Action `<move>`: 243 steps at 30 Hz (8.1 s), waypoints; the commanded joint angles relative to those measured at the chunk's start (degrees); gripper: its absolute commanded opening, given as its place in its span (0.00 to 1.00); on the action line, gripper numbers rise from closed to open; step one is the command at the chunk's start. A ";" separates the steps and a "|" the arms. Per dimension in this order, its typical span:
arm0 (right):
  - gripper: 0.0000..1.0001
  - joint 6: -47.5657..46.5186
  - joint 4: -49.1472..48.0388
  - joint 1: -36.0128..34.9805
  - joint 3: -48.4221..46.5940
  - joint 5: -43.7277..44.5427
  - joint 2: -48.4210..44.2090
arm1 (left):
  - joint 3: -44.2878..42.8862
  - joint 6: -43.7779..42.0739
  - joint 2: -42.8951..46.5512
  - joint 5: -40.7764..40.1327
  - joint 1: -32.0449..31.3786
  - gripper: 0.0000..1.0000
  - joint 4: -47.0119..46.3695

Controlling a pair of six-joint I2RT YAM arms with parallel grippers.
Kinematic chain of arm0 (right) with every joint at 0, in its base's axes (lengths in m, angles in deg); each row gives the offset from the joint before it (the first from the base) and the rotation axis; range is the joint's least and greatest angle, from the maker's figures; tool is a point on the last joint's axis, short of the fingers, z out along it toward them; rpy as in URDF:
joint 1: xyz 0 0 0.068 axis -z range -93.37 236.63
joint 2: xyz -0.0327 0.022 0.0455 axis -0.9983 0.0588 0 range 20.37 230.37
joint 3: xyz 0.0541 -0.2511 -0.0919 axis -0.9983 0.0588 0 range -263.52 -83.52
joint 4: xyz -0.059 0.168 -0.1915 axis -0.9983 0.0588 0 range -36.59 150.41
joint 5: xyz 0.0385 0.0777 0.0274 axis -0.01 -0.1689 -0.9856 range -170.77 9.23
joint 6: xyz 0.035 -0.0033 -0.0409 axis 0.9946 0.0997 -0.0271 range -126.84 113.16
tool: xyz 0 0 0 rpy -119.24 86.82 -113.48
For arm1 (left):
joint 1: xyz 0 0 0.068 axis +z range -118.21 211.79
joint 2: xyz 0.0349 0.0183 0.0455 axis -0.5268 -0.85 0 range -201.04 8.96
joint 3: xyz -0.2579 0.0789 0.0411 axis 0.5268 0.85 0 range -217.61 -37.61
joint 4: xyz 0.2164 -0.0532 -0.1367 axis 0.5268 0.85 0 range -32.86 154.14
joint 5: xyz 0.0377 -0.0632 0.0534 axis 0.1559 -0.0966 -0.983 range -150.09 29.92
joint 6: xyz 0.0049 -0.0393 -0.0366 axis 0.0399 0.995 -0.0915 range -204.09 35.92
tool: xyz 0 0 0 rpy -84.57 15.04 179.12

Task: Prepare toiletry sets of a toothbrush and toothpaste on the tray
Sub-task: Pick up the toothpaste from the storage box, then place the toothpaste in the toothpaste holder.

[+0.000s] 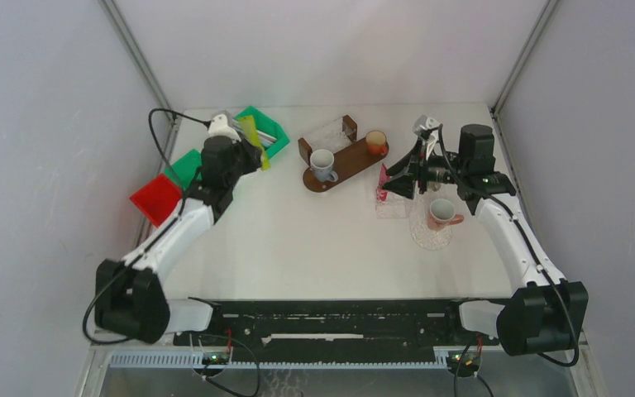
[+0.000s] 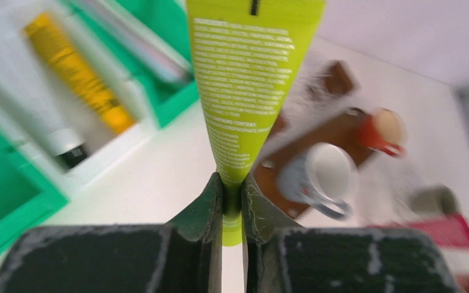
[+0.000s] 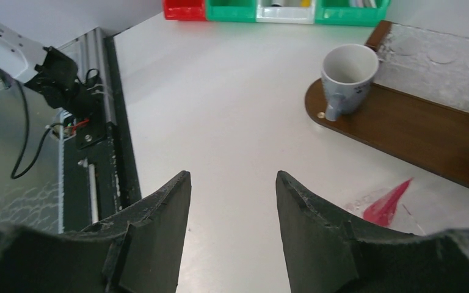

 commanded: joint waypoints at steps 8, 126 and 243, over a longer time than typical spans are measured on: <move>0.63 10.67 -14.00 -0.56 3.75 -13.38 -5.04 | 14.45 -6.91 17.38 26.05 -13.49 0.06 -32.17; 0.35 1.35 -9.99 -12.50 5.12 1.62 -4.10 | -28.23 0.39 -5.51 -17.24 -48.85 0.00 17.60; 0.76 -0.25 -6.17 6.78 3.84 -5.44 -2.38 | -61.45 -18.98 -52.86 21.12 -11.07 0.00 -13.54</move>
